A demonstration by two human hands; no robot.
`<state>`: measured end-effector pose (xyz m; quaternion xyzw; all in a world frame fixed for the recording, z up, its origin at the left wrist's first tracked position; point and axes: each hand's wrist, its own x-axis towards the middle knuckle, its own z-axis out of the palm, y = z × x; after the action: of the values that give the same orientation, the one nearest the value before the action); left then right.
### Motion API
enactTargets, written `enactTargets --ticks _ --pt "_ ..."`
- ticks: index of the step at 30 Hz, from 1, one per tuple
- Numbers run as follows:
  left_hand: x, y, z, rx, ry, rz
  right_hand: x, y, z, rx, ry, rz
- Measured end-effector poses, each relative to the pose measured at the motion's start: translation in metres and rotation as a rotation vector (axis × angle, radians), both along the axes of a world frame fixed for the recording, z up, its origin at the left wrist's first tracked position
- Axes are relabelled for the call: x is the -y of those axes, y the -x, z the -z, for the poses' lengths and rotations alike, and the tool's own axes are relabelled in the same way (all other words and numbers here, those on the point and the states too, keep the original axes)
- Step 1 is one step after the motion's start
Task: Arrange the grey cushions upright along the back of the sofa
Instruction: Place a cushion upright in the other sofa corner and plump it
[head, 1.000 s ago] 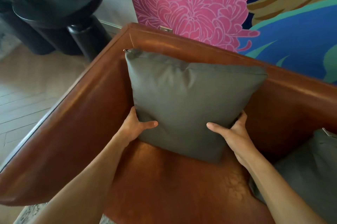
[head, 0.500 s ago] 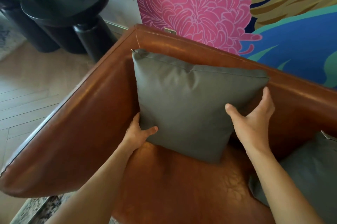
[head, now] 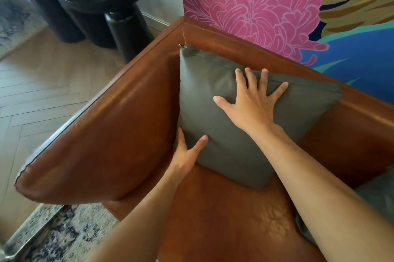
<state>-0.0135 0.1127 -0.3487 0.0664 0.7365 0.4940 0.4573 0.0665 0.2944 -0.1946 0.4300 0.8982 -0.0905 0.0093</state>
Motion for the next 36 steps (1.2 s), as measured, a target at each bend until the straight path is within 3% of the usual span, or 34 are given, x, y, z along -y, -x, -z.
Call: enactTargets --ticks 7,19,26,31,36 --pt "-0.021 0.003 0.005 0.001 0.001 -0.027 0.007 0.013 0.02 0.145 -0.035 0.008" --pt "-0.015 -0.004 0.008 0.115 -0.032 -0.214 0.004 0.033 0.026 0.212 0.009 -0.006" --pt "0.007 -0.037 0.013 0.416 0.116 -0.314 -0.009 0.055 -0.003 0.152 0.054 -0.016" --pt "0.005 -0.039 0.02 0.665 -0.003 -0.478 -0.016 0.053 0.004 0.098 0.037 -0.05" --pt "-0.006 -0.039 0.013 0.744 -0.113 -0.559 -0.007 0.034 0.003 0.041 0.018 -0.012"
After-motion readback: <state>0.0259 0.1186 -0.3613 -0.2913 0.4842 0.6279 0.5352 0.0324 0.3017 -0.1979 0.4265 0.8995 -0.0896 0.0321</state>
